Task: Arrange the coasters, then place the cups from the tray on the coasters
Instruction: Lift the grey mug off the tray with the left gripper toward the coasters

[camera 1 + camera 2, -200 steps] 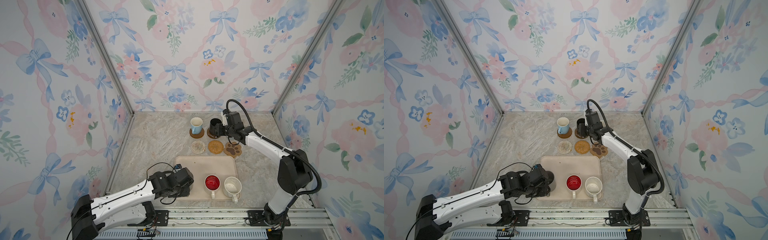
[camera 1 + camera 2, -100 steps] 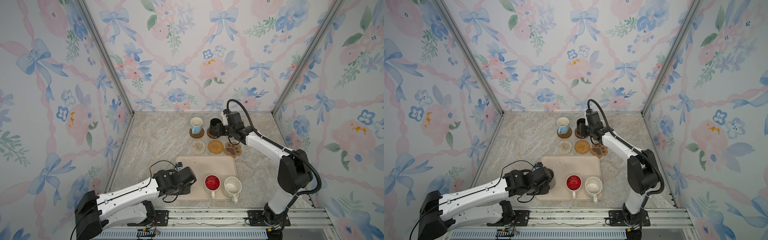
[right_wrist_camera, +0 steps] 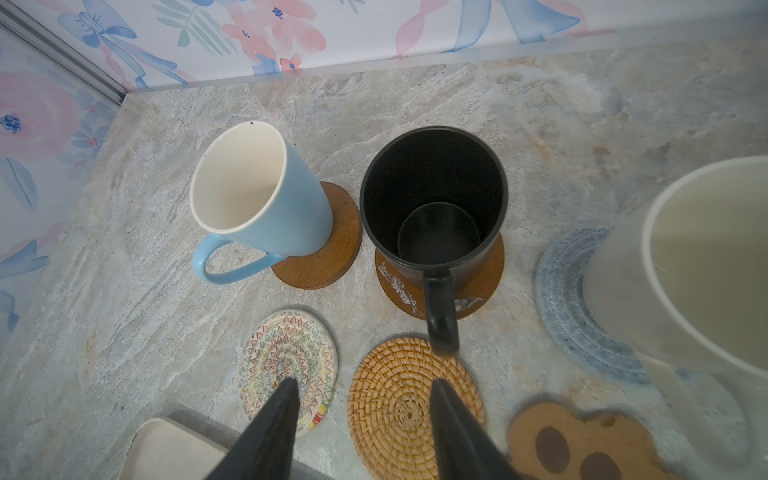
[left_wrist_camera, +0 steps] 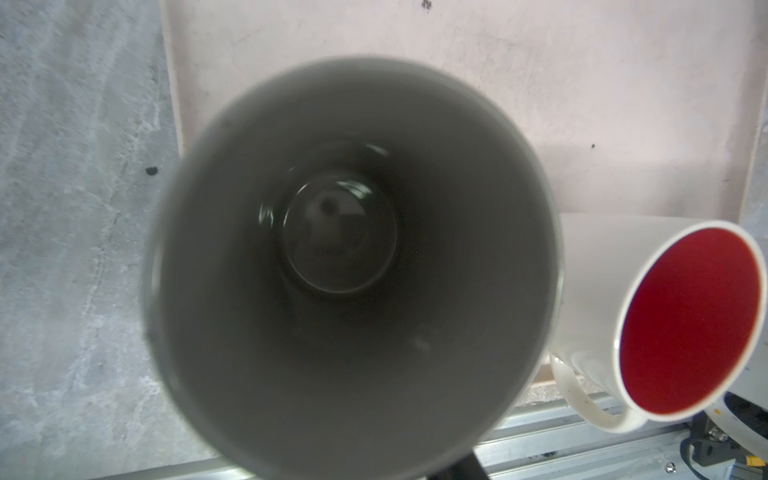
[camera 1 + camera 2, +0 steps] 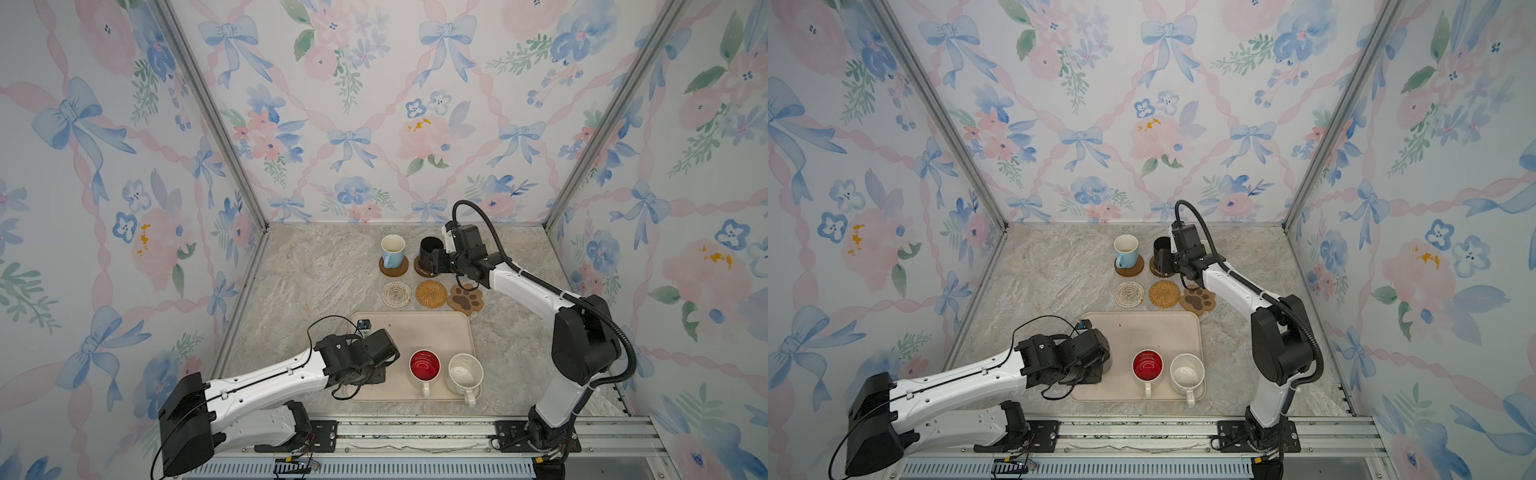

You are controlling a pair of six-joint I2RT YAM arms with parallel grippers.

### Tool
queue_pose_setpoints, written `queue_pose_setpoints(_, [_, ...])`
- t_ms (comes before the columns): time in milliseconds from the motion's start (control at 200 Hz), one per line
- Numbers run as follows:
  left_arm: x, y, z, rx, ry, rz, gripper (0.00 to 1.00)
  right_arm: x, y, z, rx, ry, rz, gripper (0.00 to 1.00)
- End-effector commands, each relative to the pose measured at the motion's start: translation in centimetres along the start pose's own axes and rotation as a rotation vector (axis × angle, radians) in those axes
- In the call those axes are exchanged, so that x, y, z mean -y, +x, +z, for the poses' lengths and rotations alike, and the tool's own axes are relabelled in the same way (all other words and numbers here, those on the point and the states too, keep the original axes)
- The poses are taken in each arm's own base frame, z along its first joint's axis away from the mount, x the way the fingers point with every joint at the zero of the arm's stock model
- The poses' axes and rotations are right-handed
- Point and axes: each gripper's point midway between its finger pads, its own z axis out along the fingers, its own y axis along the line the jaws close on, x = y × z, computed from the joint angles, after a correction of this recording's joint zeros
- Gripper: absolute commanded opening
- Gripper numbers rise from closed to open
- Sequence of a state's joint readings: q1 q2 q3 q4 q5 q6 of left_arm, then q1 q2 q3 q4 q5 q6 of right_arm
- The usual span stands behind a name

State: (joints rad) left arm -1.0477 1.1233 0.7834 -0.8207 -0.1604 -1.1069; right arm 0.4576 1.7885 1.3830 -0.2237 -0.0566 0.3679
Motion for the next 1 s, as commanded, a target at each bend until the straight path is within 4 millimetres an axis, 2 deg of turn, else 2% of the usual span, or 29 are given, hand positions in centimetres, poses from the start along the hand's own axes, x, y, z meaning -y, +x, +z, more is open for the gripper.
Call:
queue_pose_setpoints(0, [-0.5, -0.8, 0.0, 0.024, -0.027, -0.001, 0.3, 0.6, 0.6, 0.4, -0.027, 0.003, 0.023, 0.54])
queue_pose_setpoints(205, [-1.1, -1.2, 0.1, 0.036, -0.045, -0.014, 0.26, 0.6, 0.6, 0.3, -0.027, 0.004, 0.022, 0.54])
queue_pose_setpoints(995, [-2.8, -1.8, 1.0, 0.03, -0.097, 0.003, 0.26, 0.8, 0.6, 0.3, -0.031, 0.003, 0.025, 0.54])
